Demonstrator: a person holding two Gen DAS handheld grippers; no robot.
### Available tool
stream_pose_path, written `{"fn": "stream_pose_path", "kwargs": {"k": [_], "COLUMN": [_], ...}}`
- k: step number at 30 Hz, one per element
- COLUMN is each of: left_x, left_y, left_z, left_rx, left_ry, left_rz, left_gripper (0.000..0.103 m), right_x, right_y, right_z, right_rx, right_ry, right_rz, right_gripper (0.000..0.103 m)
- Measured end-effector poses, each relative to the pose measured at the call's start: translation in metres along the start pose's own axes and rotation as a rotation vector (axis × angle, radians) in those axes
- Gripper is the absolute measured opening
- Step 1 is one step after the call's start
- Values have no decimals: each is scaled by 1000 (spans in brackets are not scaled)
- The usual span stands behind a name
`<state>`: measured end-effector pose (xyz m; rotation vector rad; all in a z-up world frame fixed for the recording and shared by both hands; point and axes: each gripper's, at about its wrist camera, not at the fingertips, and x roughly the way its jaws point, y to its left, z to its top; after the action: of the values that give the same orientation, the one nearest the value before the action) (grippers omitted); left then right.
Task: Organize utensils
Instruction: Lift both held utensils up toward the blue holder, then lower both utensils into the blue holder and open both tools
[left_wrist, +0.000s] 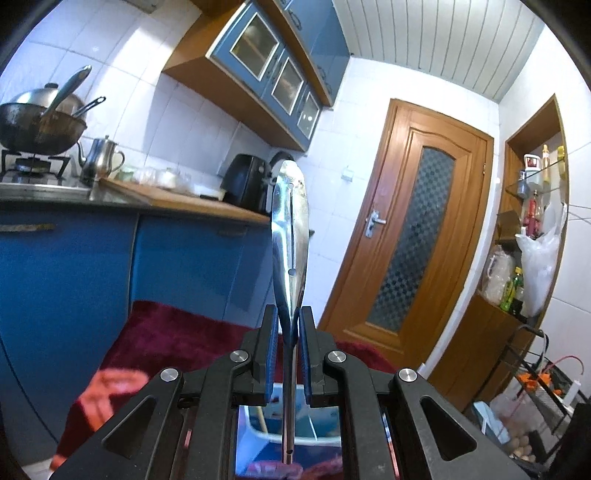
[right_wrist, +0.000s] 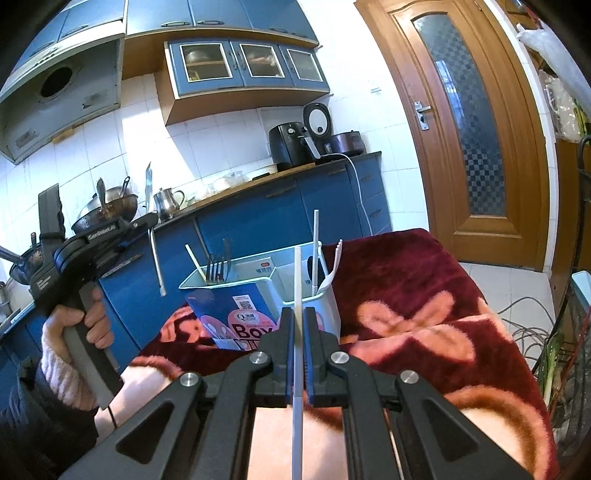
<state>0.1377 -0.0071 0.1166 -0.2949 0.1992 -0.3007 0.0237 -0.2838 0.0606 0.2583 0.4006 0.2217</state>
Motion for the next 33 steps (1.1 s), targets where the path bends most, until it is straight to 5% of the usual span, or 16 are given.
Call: {"fn": "stream_pose_path", "kwargs": {"k": [13, 33], "left_x": [34, 44], "left_y": [14, 21], "left_z": [-22, -37], "left_rx": [-9, -1], "left_ry": [-30, 2], "left_rz": [71, 57], "left_gripper": [11, 11], "right_x": [11, 78], "right_y": [2, 22], "right_z": [11, 96], "right_rx": [-26, -92], "right_ry": [0, -118], "right_rz": [5, -56], "right_gripper": [6, 6]}}
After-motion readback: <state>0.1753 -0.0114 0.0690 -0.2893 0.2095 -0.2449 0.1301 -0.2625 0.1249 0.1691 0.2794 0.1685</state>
